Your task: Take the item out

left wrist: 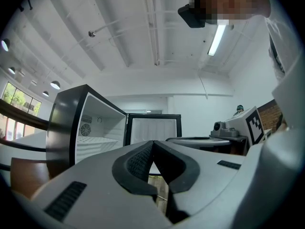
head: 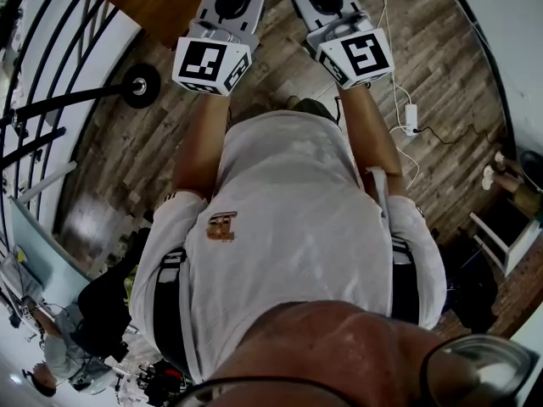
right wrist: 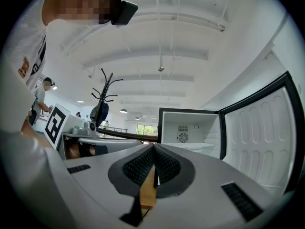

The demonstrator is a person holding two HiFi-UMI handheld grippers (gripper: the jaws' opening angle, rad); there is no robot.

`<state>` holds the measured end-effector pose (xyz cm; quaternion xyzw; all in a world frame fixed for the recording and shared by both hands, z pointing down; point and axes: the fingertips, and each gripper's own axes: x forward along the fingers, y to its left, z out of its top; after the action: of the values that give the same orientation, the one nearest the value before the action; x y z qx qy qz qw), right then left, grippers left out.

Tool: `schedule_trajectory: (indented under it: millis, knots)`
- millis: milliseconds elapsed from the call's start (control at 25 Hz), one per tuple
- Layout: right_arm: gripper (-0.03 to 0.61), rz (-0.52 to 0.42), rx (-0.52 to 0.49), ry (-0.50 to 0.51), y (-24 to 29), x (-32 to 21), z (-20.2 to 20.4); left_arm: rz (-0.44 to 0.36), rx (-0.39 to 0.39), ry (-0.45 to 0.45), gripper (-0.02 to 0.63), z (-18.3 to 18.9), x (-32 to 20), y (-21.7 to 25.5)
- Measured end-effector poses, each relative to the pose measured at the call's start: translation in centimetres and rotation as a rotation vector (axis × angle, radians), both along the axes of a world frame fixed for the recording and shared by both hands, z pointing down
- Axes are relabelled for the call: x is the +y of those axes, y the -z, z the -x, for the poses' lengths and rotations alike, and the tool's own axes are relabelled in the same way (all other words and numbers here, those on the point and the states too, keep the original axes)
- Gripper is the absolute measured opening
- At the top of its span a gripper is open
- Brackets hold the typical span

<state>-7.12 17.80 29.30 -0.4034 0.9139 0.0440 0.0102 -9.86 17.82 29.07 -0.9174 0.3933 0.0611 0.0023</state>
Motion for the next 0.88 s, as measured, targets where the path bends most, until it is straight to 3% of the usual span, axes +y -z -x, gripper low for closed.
schedule_trajectory:
  millis: [440, 880]
  knots:
    - [0.032, -0.005, 0.023, -0.049, -0.5, -1.2, 2.2, -0.012, -0.004, -0.048, 0.018, 2.4, -1.7, -0.4]
    - [0.032, -0.020, 0.045, -0.048, -1.1, -3.6, 0.9, -0.027, -0.025, -0.053, 0.018, 0.8, -4.2, -0.7]
